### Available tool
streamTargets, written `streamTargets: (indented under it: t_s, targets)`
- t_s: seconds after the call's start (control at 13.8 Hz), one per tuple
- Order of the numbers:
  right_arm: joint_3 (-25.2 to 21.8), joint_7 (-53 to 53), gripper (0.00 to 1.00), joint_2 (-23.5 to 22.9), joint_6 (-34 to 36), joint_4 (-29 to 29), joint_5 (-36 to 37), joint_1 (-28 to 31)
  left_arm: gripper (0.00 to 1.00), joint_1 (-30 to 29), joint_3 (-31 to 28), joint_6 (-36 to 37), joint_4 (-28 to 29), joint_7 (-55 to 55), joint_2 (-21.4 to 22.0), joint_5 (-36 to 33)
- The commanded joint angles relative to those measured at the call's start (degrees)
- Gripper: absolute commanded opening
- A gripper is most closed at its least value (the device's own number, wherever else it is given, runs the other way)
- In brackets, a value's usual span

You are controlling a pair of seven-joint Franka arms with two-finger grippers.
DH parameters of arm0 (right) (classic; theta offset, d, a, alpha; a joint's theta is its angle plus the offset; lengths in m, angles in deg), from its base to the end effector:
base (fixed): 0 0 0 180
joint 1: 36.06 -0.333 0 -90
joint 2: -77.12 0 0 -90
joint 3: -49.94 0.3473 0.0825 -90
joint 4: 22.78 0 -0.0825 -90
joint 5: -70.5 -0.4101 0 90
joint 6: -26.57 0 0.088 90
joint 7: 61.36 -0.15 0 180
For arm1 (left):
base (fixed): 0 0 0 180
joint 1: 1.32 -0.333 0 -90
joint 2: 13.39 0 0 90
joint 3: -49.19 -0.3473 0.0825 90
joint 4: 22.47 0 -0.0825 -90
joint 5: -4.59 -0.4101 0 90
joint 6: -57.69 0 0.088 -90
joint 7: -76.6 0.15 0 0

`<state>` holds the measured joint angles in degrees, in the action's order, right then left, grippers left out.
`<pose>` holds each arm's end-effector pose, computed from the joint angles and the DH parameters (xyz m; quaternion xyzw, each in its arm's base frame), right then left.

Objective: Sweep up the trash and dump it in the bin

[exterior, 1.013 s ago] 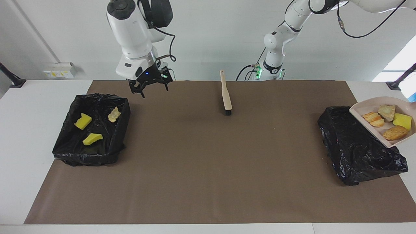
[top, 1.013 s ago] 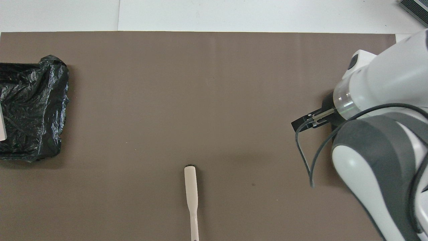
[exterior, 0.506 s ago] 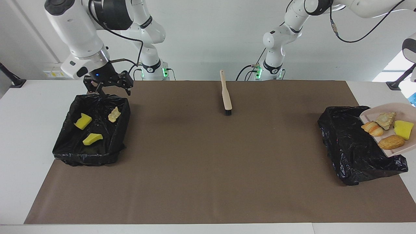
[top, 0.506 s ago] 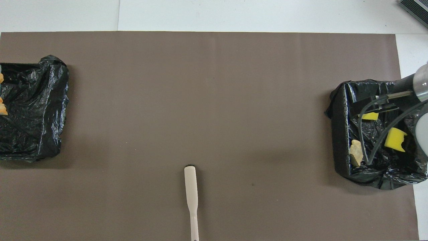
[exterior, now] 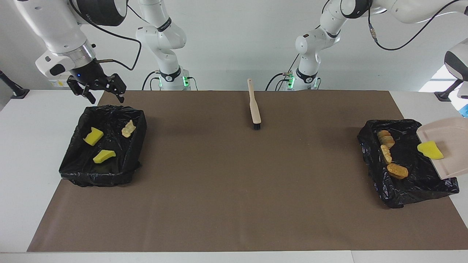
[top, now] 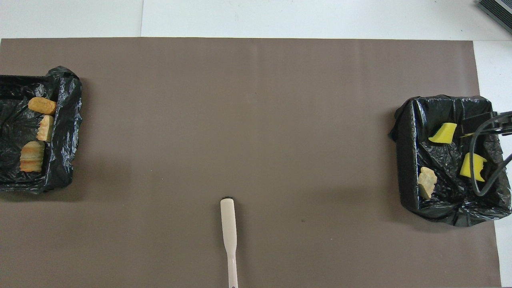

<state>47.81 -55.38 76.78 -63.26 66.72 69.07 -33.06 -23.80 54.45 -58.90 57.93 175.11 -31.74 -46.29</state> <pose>0.5804 -0.0483 0.6135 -0.9999 -0.0075 -0.0011 0.0123 0.6819 0.2992 0.5733 -0.5994 0.6806 0.2607 0.3309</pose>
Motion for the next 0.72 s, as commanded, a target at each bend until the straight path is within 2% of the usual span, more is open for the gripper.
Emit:
streamTargets:
  t_s: [0.0, 0.14, 0.29, 0.43, 0.58, 0.65]
  targets:
    - [-0.16, -2.2, 1.0, 1.91, 1.4, 1.47, -0.33, -1.42, 0.0, 2.26, -0.6, -1.19, 1.08, -2.61, 0.69, -5.26]
    - [0.1, -2.3, 1.0, 2.79, 1.06, 2.69, -0.24, -1.51, 0.0, 5.5, -0.6, -0.05, 0.99, -3.58, 0.77, -10.97]
    - [0.54, -2.65, 1.0, 4.64, 0.44, 5.33, -0.24, -2.12, 0.0, 7.53, -0.6, 3.02, 0.55, -4.54, 0.95, -10.82]
    - [0.54, -2.56, 1.0, 4.55, 0.35, 5.16, -0.16, -2.3, 0.0, 7.8, 0.02, 6.45, -0.41, -5.16, 1.39, -8.98]
    - [0.63, -2.47, 1.0, 4.29, 0.35, 4.9, 0.37, -2.3, 0.0, 8.42, 0.02, 8.56, -1.73, -6.47, 2.52, -0.49]
    - [0.63, -2.3, 1.0, 4.03, 0.35, 4.64, 0.63, -2.3, 0.0, 8.33, -0.24, 9.01, -1.73, -9.61, 3.66, 6.08]
